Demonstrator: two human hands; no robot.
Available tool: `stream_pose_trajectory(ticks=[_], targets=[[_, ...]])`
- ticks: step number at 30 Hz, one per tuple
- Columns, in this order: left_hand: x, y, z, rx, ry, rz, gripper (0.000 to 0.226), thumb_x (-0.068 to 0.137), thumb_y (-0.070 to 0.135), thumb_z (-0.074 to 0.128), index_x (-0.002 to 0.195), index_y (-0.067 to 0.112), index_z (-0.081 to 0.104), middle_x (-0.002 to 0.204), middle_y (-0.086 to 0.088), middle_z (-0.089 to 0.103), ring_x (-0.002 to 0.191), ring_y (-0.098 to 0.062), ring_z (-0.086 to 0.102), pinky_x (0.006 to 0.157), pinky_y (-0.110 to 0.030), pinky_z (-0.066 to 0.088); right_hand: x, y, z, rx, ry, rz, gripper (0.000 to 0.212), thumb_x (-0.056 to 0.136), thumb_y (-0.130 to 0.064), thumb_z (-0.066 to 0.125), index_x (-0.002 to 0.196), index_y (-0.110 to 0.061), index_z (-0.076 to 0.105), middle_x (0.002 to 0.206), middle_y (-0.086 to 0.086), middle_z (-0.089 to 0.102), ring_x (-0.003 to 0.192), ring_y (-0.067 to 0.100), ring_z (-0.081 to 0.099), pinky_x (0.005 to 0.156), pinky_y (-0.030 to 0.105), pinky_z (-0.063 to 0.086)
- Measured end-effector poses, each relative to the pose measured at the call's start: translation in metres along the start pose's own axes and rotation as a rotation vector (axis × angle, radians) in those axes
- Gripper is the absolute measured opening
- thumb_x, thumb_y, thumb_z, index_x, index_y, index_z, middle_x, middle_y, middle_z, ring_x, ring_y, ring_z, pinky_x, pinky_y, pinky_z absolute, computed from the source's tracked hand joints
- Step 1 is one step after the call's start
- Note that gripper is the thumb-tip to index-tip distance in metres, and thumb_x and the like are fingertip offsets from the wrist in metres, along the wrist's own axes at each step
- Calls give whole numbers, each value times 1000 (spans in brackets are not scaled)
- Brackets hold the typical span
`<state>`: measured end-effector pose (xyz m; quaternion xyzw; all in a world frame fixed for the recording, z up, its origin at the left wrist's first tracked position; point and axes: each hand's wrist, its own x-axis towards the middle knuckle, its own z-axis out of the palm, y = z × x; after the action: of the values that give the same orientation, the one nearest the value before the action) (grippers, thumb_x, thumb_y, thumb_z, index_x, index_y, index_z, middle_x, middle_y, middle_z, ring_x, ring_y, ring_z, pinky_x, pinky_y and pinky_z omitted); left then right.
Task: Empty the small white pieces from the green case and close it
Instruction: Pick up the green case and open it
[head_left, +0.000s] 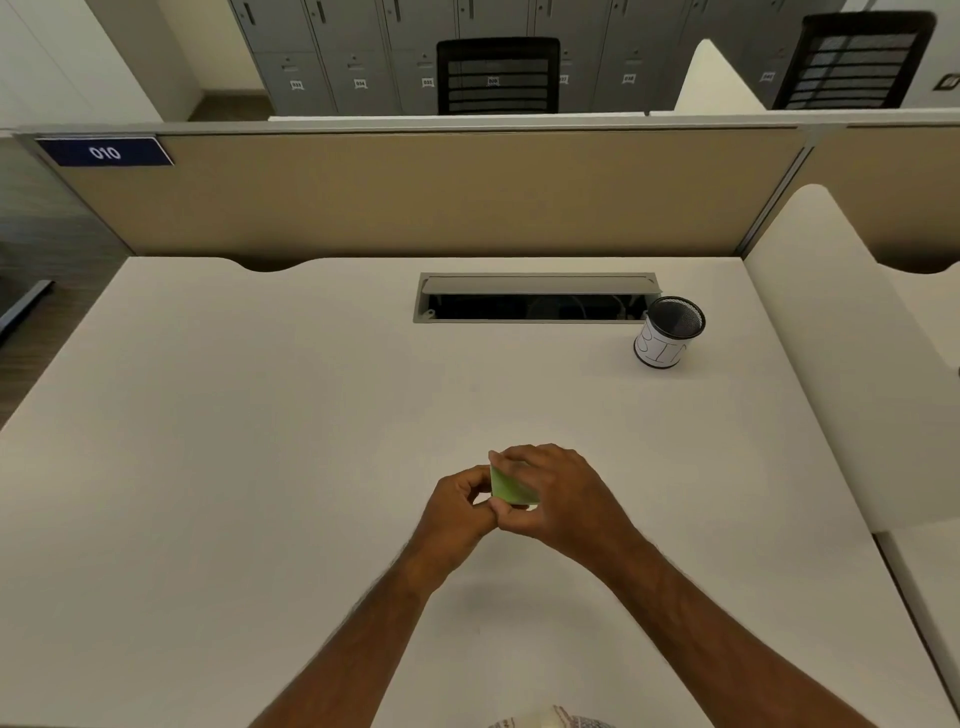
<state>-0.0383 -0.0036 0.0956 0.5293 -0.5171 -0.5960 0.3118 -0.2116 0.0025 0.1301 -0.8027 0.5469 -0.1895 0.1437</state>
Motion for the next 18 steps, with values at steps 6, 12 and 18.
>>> stream_pose_trajectory(ticks=[6,12,18], targets=[[1,-4,2,-5,35,-20,23,94,15,78,115,23,82,106,7,84,107,-15,76,98,-33,62,6,7,5,13,-37,-24,57,88,-57,56,130,-20,69,120,-3,73,103,19,68,84,36,54],[4,-3,2,13,13,-15,26,92,19,81,117,23,81,109,5,84,110,-18,75,100,-36,62,4,9,6,68,-26,-14,58,92,-55,52,135,-16,63,120,-2,68,104,18,63,84,36,52],[6,-6,8,47,25,-39,33,89,26,84,122,22,79,112,7,83,112,-19,75,101,-39,64,4,11,5,119,-23,14,49,90,-56,53,121,-19,62,112,-5,63,94,15,60,80,37,52]])
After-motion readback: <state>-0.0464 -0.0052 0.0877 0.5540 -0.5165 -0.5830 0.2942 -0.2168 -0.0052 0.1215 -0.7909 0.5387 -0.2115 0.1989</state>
